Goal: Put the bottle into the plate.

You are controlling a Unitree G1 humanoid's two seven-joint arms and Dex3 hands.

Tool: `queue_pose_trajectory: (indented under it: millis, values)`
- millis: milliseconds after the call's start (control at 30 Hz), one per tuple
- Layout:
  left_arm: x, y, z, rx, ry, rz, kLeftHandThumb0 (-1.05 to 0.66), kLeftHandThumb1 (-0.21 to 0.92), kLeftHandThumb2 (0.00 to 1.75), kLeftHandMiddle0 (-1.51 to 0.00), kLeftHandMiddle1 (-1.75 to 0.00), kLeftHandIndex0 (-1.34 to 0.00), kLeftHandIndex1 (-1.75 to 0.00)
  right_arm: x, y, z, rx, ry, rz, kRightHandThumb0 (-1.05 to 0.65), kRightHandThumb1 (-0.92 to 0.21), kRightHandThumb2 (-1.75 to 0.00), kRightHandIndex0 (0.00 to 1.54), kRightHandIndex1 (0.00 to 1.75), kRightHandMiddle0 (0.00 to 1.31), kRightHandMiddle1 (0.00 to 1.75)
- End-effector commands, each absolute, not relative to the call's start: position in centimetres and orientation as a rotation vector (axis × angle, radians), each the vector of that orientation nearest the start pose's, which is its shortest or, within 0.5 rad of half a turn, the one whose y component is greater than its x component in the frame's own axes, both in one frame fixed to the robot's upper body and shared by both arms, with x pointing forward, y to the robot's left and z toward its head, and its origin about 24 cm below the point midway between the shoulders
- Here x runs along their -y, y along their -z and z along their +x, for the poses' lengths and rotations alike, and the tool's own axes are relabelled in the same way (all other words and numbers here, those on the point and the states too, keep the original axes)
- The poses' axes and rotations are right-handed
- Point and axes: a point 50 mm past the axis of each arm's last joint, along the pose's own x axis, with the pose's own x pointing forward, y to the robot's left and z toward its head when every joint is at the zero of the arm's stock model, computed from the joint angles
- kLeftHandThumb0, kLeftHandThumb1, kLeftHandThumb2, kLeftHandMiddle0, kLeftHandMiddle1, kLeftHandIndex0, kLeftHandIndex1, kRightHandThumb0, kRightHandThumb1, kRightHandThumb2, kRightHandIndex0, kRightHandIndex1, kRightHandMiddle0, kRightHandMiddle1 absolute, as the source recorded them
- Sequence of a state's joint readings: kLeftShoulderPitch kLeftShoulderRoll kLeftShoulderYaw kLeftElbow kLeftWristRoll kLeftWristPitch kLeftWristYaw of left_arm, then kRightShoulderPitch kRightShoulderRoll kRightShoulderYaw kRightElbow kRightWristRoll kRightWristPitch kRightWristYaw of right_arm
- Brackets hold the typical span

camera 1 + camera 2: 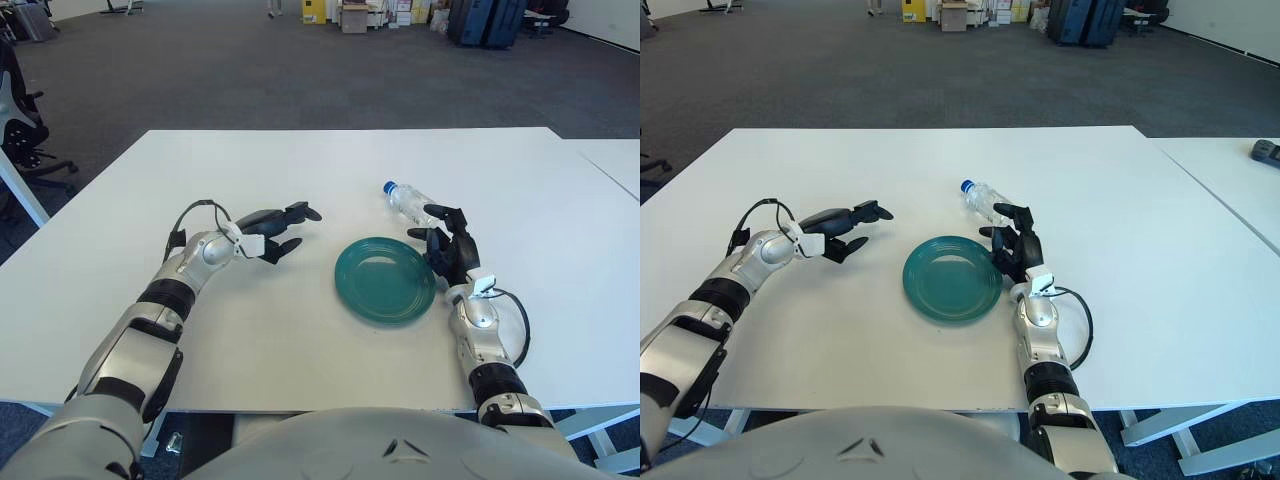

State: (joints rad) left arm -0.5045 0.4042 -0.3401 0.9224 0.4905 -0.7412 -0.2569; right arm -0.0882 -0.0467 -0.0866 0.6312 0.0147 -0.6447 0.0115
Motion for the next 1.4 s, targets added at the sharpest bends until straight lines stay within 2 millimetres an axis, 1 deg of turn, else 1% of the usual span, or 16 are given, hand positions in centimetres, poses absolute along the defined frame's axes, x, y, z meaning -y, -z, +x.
queue_pose_trajectory:
  millis: [0, 367, 633, 667, 767, 833, 867, 933, 1100, 1167, 1233, 1300, 1367]
  values:
    - [-15.3, -1.1, 30.8, 0.104, 0.816, 0.967, -0.95, 0.92, 0.99, -0.46, -0.08, 0.0, -0.88, 18.3, 3.1, 22.9, 0.031, 0.064, -0.064, -0.68, -0.92, -0.69, 0.52, 0.94, 0.0, 1.14]
    - [-14.8, -0.1, 30.8, 0.062, 0.761, 0.897, -0.93, 0.92, 0.98, -0.53, -0.11, 0.0, -0.9, 18.5, 3.0, 23.3, 0.009, 0.061, -0.059, -0.73, -0.92, -0.74, 0.5, 0.94, 0.0, 1.18]
    - [-14.8, 2.5, 30.2, -0.05, 0.633, 0.875, -0.93, 0.92, 0.99, -0.48, -0.09, 0.0, -0.93, 18.1, 2.6, 23.6, 0.048, 0.055, -0.062, -0.7, -0.92, -0.69, 0.49, 0.95, 0.0, 1.21]
    - [-14.9, 3.0, 30.0, -0.093, 0.592, 0.835, -0.92, 0.92, 0.99, -0.47, -0.09, 0.0, -0.93, 17.8, 1.9, 24.0, 0.079, 0.054, -0.068, -0.69, -0.92, -0.68, 0.49, 0.96, 0.0, 1.21]
    - [-14.9, 4.6, 29.3, -0.243, 0.469, 0.561, -0.92, 0.92, 0.95, -0.45, -0.08, 0.0, -0.97, 17.7, -1.1, 24.7, 0.184, 0.062, -0.105, -0.66, -0.92, -0.59, 0.48, 0.93, 0.0, 1.21]
    - [-14.8, 5.0, 29.0, -0.287, 0.428, 0.423, -0.91, 0.92, 0.92, -0.45, -0.07, 0.0, -0.99, 17.8, -2.2, 24.8, 0.217, 0.078, -0.15, -0.64, -0.91, -0.56, 0.45, 0.91, 0.0, 1.2]
    - [-14.8, 5.2, 29.0, -0.302, 0.414, 0.371, -0.9, 0.92, 0.91, -0.45, -0.07, 0.0, -1.0, 17.9, -2.6, 24.8, 0.227, 0.086, -0.174, -0.63, -0.9, -0.54, 0.42, 0.88, 0.0, 1.19]
    - [-14.7, 5.2, 29.0, -0.314, 0.406, 0.325, -0.89, 0.92, 0.9, -0.45, -0.07, 0.0, -1.02, 17.9, -2.8, 24.7, 0.229, 0.096, -0.196, -0.62, -0.9, -0.52, 0.4, 0.86, 0.0, 1.17]
    - [-14.6, 5.9, 28.7, -0.375, 0.326, 0.116, -0.87, 0.92, 0.9, -0.46, -0.08, 0.0, -1.04, 18.2, -3.5, 25.3, 0.27, 0.152, -0.393, -0.62, -0.88, -0.5, 0.34, 0.74, 0.0, 1.09]
    - [-14.5, 6.1, 28.5, -0.384, 0.307, 0.059, -0.86, 0.92, 0.91, -0.47, -0.08, 0.0, -1.04, 18.4, -3.9, 25.9, 0.291, 0.166, -0.456, -0.63, -0.88, -0.48, 0.33, 0.7, 0.0, 1.06]
    - [-14.3, 6.3, 28.2, -0.387, 0.288, -0.026, -0.86, 0.92, 0.92, -0.48, -0.09, 0.0, -1.05, 18.7, -4.5, 27.2, 0.315, 0.178, -0.539, -0.64, -0.89, -0.46, 0.32, 0.65, 0.0, 1.03]
    - [-14.1, 6.5, 28.0, -0.388, 0.275, -0.099, -0.85, 0.92, 0.93, -0.5, -0.1, 0.0, -1.05, 18.9, -5.0, 28.2, 0.338, 0.187, -0.605, -0.67, -0.91, -0.4, 0.3, 0.53, 0.0, 0.93]
    - [-14.0, 6.6, 27.8, -0.393, 0.268, -0.153, -0.85, 0.92, 0.93, -0.51, -0.11, 0.0, -1.05, 18.9, -5.3, 28.7, 0.361, 0.194, -0.651, -0.68, -0.91, -0.38, 0.27, 0.47, 0.0, 0.87]
